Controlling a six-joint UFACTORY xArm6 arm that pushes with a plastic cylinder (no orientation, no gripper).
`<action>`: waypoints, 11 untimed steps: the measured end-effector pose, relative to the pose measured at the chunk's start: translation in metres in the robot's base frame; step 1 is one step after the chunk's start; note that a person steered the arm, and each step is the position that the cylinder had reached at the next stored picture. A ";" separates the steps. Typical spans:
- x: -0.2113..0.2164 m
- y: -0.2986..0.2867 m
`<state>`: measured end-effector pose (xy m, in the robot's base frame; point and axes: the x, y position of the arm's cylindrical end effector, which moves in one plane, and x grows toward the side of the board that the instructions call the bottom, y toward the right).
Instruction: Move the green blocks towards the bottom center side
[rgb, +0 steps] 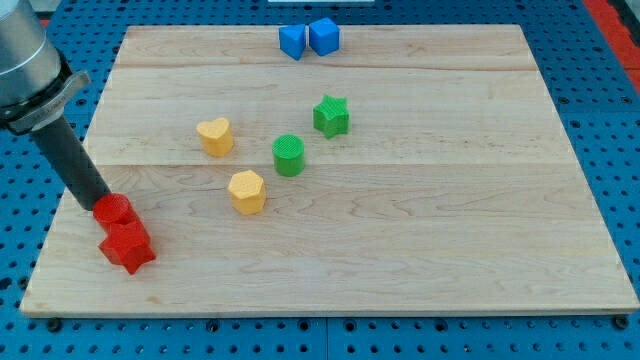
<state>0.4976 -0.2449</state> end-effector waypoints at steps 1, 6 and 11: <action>0.000 0.022; -0.106 0.140; -0.118 0.237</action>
<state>0.3793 -0.0082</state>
